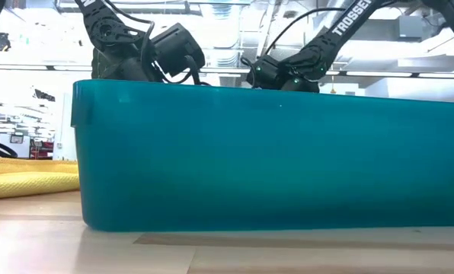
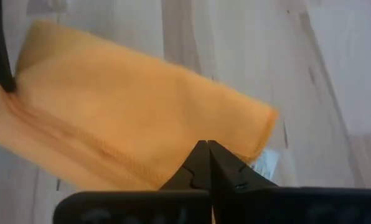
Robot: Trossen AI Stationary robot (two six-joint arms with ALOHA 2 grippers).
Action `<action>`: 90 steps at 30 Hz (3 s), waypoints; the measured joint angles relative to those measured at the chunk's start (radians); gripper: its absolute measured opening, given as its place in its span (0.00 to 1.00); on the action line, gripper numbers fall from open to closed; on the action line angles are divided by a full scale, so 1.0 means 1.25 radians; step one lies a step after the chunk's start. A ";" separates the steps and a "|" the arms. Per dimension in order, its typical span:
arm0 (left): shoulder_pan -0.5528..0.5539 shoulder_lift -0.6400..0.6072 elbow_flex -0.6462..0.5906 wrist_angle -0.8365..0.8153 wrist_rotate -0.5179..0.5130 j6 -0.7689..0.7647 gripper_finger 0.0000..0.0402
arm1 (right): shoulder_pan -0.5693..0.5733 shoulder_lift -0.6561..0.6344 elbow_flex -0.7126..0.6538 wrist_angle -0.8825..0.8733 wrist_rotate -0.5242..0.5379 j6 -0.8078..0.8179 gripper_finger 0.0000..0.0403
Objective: Fold microfiber towels
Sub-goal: Fold the orange microfiber towel
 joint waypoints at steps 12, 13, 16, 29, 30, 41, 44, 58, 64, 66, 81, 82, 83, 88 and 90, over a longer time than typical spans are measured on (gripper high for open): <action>0.000 -0.001 0.000 -0.001 0.024 -0.028 0.00 | -0.023 -0.002 -0.028 -0.042 -0.002 -0.031 0.02; 0.000 -0.001 0.000 -0.001 0.025 -0.027 0.00 | -0.025 -0.002 -0.028 -0.048 -0.004 -0.032 0.03; 0.000 -0.001 0.000 -0.001 0.025 -0.027 0.00 | -0.025 -0.027 -0.030 -0.052 -0.011 -0.027 0.04; 0.000 -0.001 -0.001 -0.006 0.021 -0.007 0.00 | 0.041 -0.027 -0.028 0.124 -0.023 0.009 0.04; 0.000 -0.001 -0.001 -0.007 0.021 -0.007 0.00 | 0.043 -0.011 -0.028 0.116 -0.020 0.019 0.03; 0.000 -0.001 -0.001 -0.009 0.020 0.003 0.00 | 0.024 -0.021 -0.028 -0.028 -0.019 0.017 0.03; 0.000 -0.001 -0.001 -0.008 0.019 0.003 0.00 | 0.017 -0.023 -0.028 -0.031 -0.018 0.022 0.03; 0.017 -0.079 0.030 -0.107 0.037 -0.051 0.00 | 0.017 0.011 -0.115 0.051 -0.011 0.040 0.03; 0.001 -0.164 0.040 -0.172 -0.033 -0.046 0.00 | 0.020 0.012 -0.126 0.066 -0.009 0.058 0.03; -0.011 -0.175 0.040 -0.186 -0.085 -0.045 0.00 | 0.018 0.013 -0.127 0.072 -0.010 0.058 0.03; -0.024 -0.134 0.041 -0.117 0.125 0.063 0.08 | 0.019 0.015 -0.130 0.085 -0.010 0.057 0.03; -0.020 -0.130 0.041 -0.125 0.155 0.065 0.11 | 0.019 0.015 -0.130 0.086 -0.009 0.056 0.03; -0.016 -0.130 0.039 -0.143 0.168 0.066 0.14 | 0.019 0.015 -0.131 0.087 -0.009 0.055 0.03; -0.011 -0.144 0.040 -0.152 0.122 0.057 0.35 | 0.019 0.015 -0.131 0.088 -0.009 0.055 0.04; -0.007 -0.161 0.039 -0.166 0.077 0.039 0.41 | 0.019 0.015 -0.131 0.089 -0.009 0.056 0.04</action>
